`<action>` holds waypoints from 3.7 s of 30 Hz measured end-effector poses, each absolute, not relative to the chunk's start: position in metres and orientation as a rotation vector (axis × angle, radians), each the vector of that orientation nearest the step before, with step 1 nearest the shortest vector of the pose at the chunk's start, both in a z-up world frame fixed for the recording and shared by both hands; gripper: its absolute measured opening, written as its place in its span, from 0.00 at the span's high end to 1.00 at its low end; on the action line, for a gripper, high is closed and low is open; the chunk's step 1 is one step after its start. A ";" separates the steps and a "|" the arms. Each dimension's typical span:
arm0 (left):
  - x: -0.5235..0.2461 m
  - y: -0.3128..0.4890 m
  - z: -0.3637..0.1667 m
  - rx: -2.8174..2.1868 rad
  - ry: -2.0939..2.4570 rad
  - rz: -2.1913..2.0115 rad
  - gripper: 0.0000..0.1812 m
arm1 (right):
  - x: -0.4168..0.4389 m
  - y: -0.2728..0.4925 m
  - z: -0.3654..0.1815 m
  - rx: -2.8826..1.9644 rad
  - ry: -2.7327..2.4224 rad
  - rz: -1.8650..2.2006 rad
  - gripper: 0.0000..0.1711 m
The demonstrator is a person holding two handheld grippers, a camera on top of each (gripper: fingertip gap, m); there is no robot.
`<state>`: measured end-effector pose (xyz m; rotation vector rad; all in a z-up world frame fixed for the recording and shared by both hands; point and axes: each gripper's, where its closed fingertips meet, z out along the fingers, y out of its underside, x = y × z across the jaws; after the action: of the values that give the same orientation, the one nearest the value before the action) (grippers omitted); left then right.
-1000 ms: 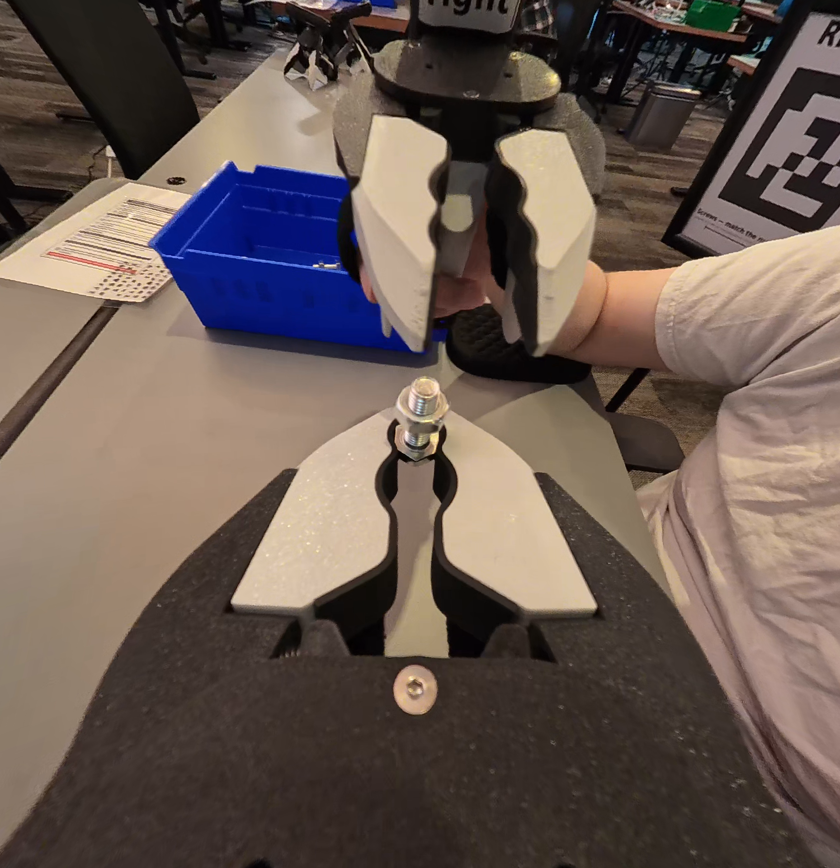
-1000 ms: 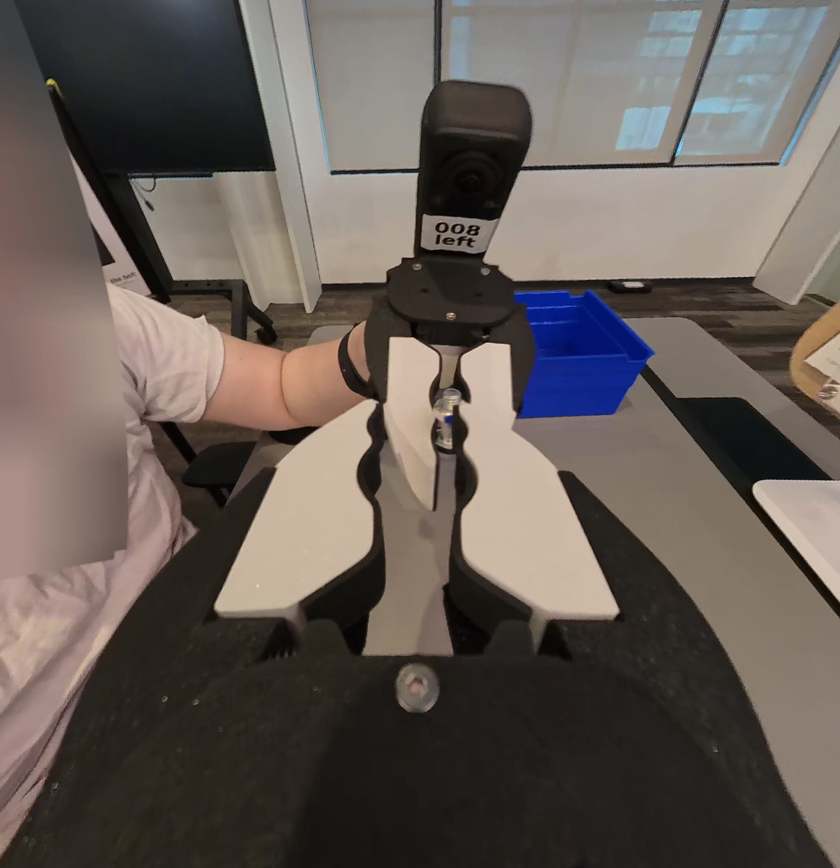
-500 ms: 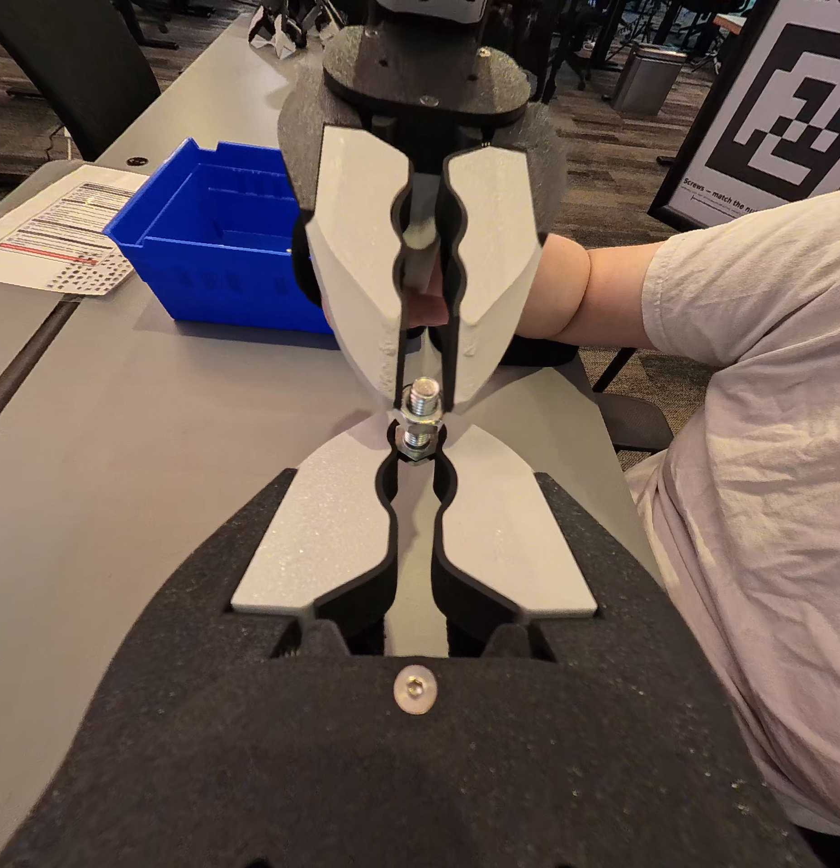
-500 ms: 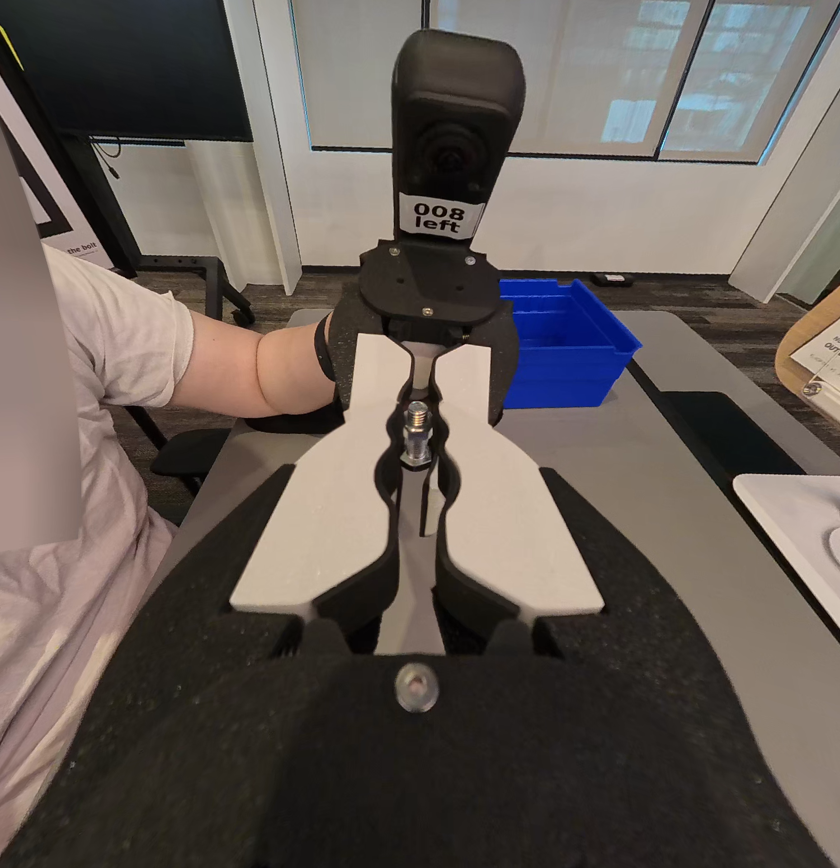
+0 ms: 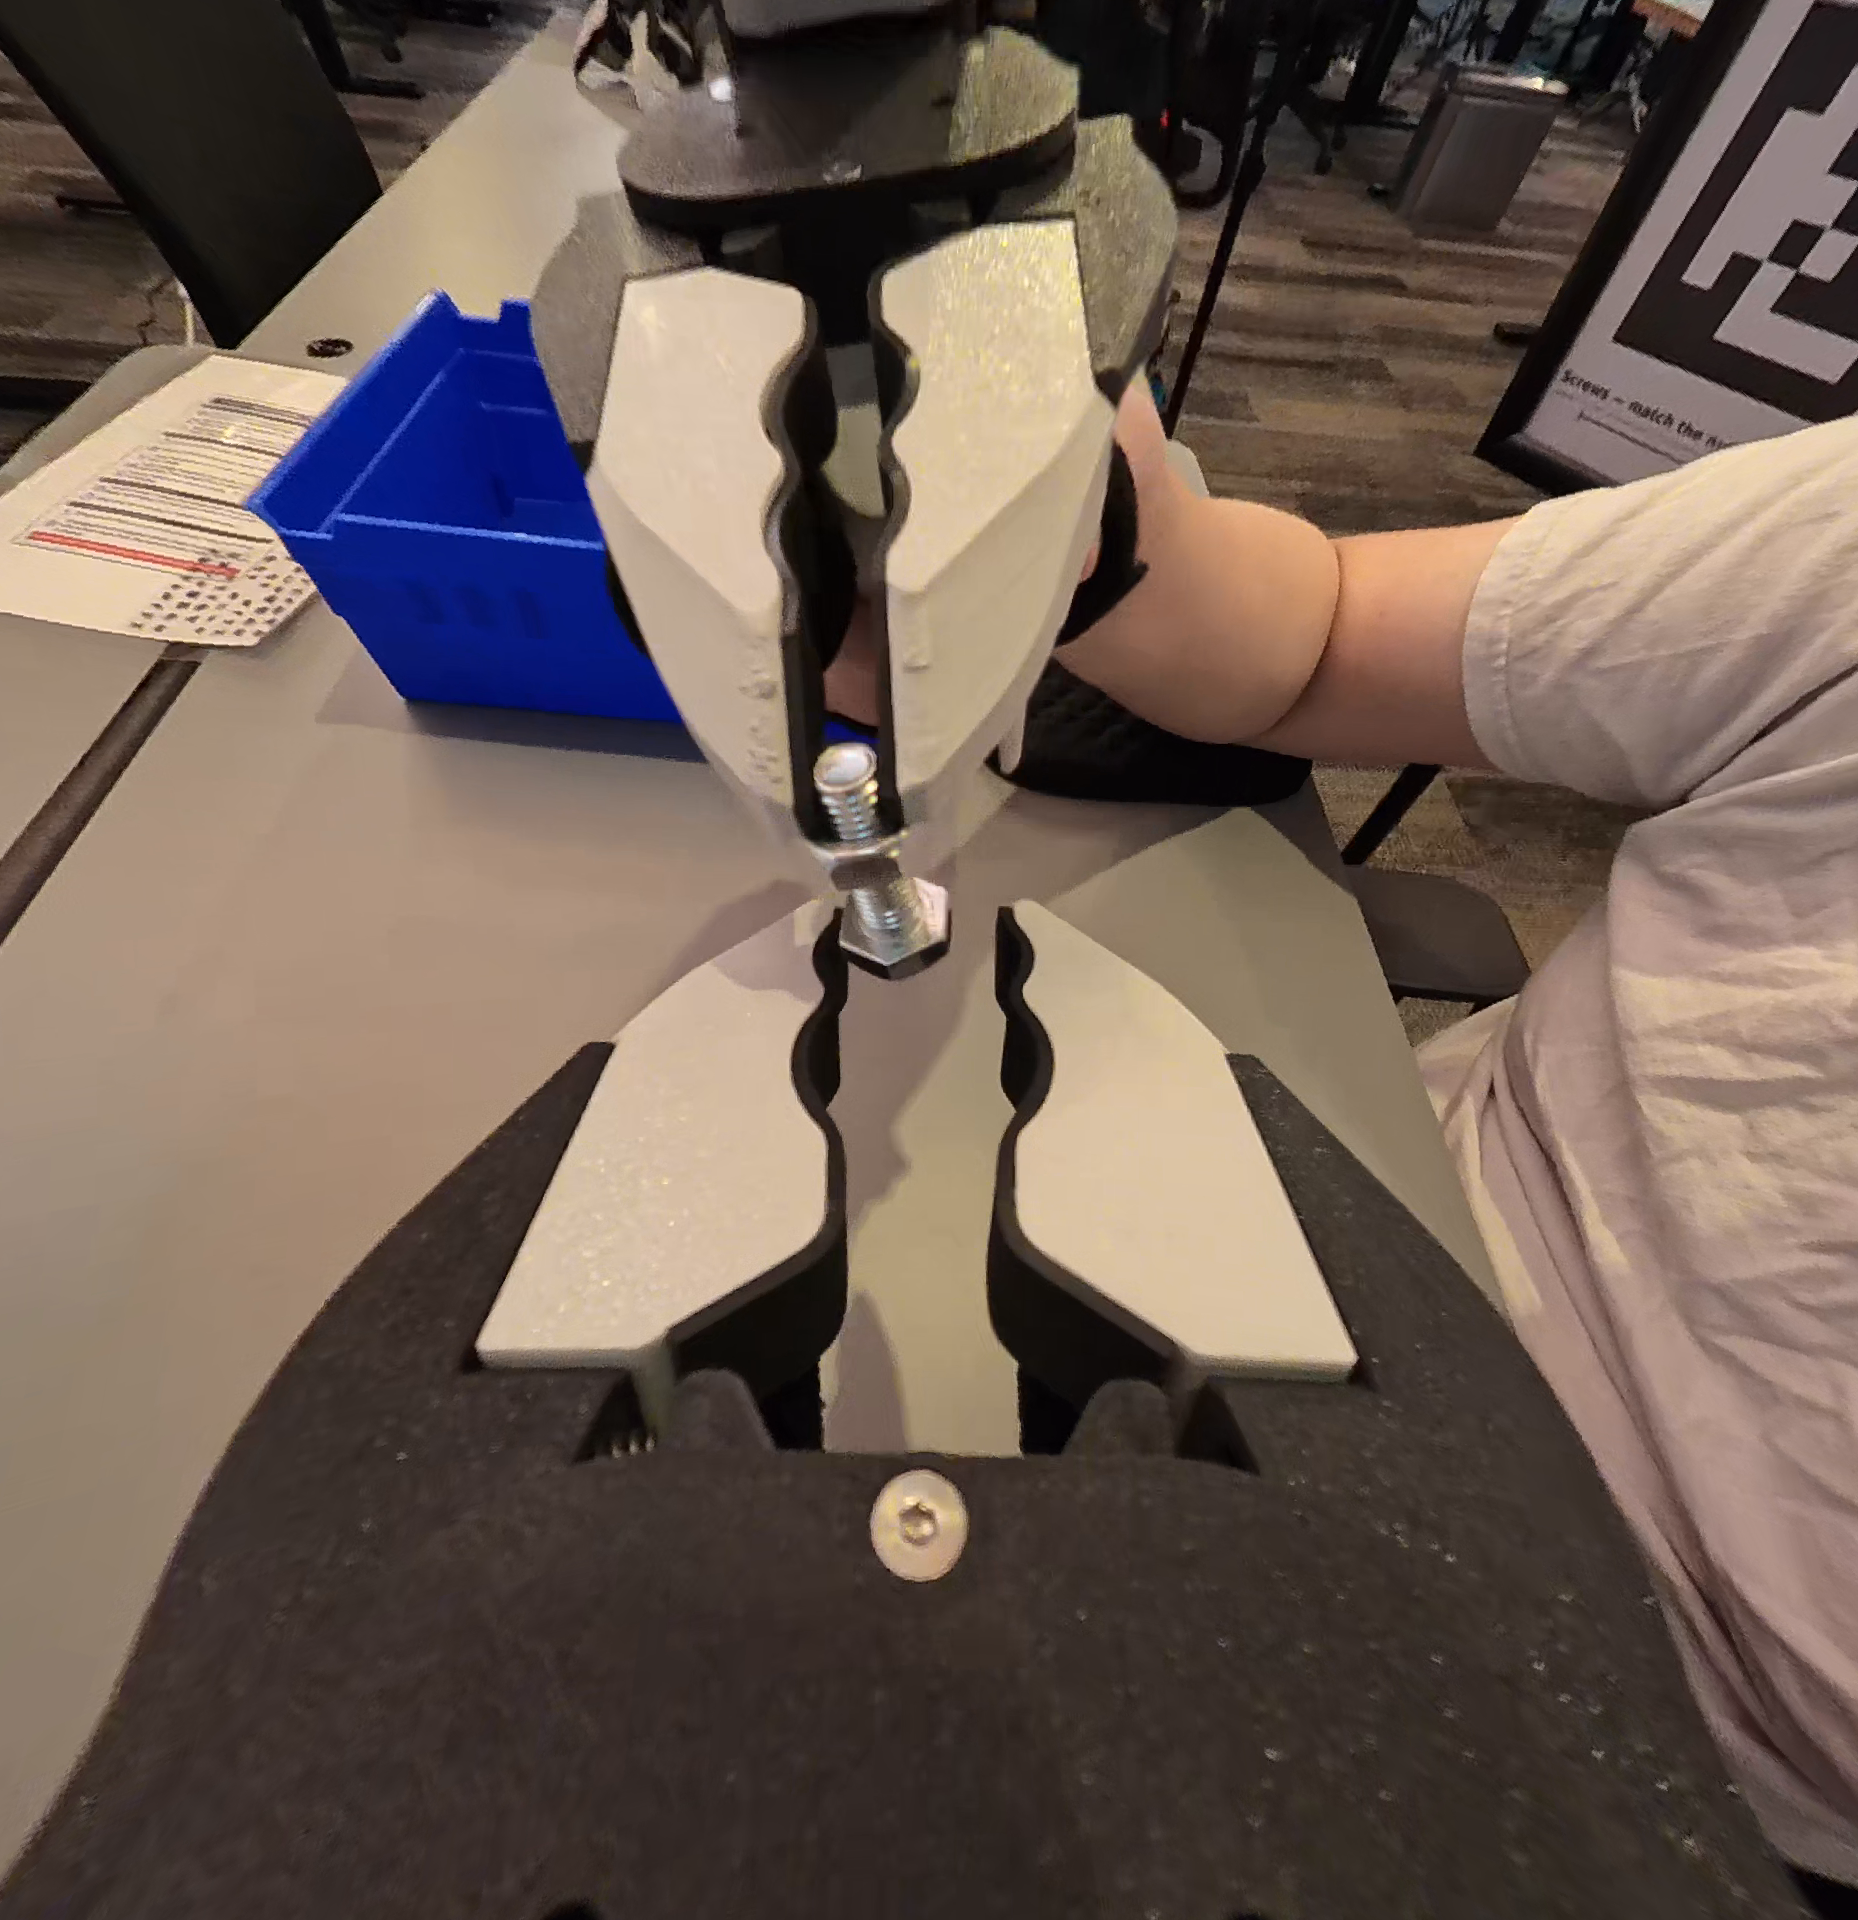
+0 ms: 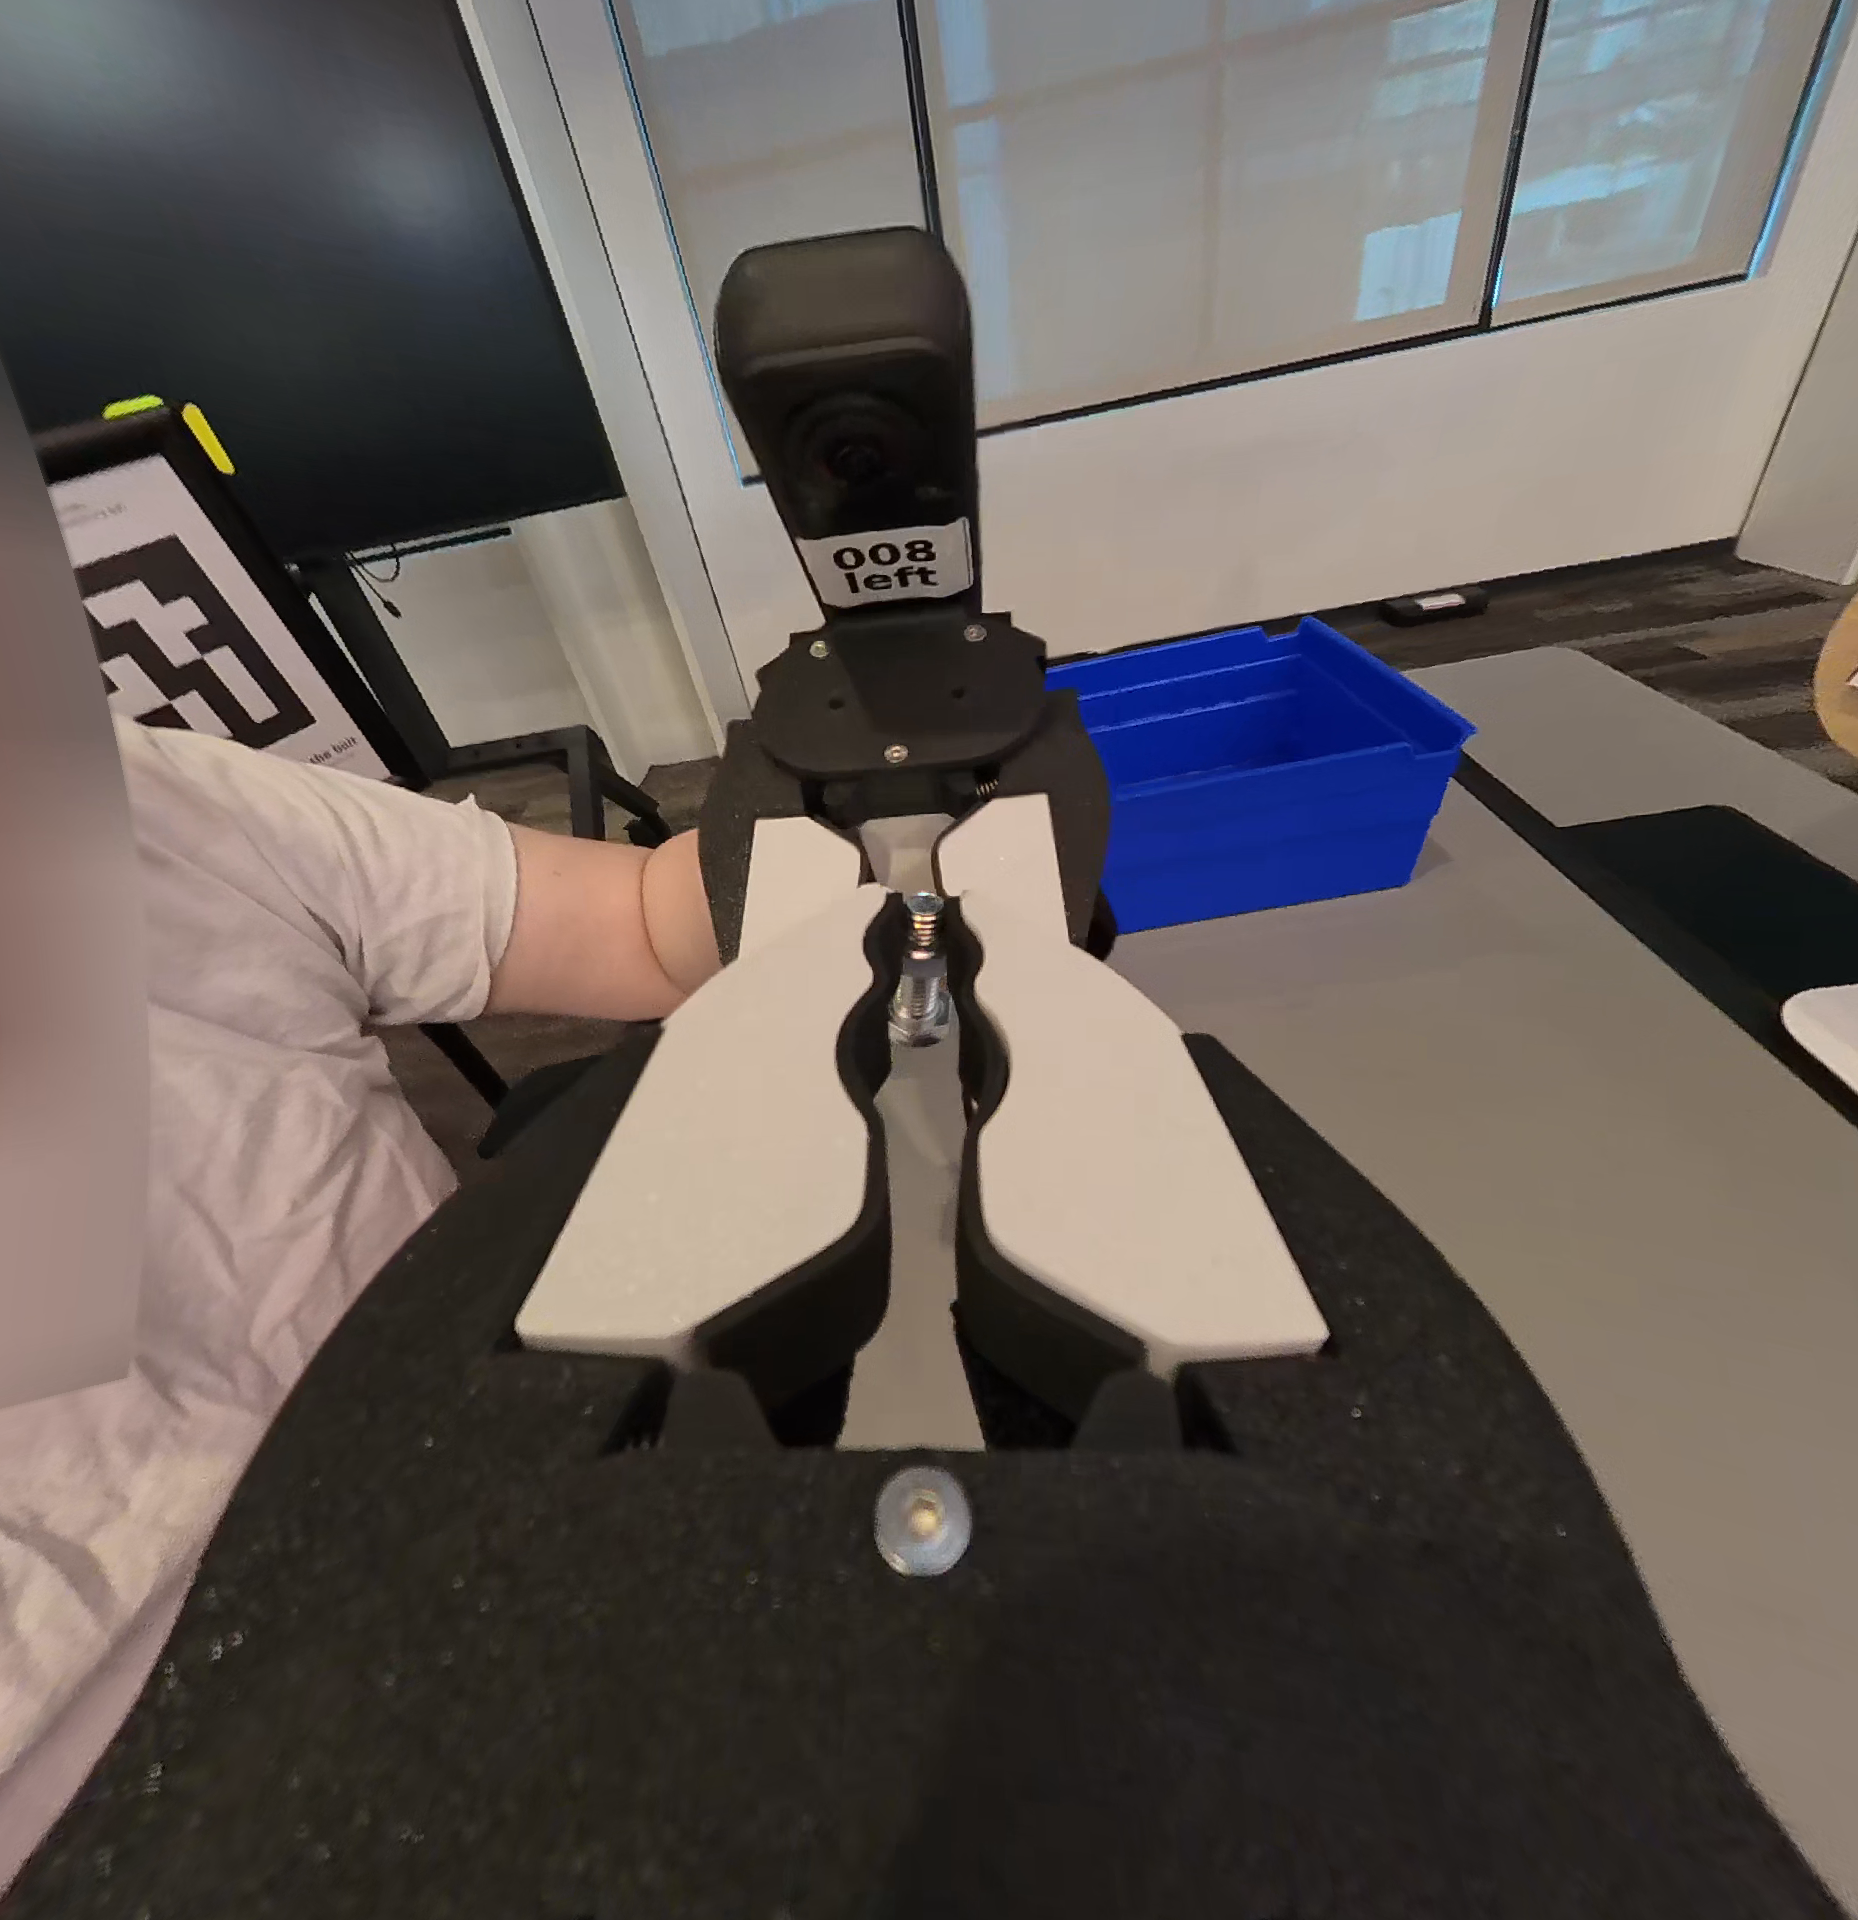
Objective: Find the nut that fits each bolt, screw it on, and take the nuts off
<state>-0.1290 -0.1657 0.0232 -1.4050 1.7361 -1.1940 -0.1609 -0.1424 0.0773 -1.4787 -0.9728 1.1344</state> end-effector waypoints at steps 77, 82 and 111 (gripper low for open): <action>-0.152 -0.123 0.047 -1.405 1.590 -0.984 0.94 | 0.181 -0.133 -0.155 -3.138 -0.604 -0.022 0.96; -0.159 -0.120 0.054 -1.411 1.575 -0.978 0.94 | 0.178 -0.132 -0.149 -3.102 -0.560 0.076 0.90; -0.472 0.021 -0.108 -2.922 0.754 -0.317 0.98 | 0.063 -0.068 0.049 -2.029 -0.728 -0.228 0.92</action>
<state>-0.4722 0.0209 -0.1081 -2.9221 0.7536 -0.3170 0.0627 -0.0684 0.0490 -2.0286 -0.7283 -0.2283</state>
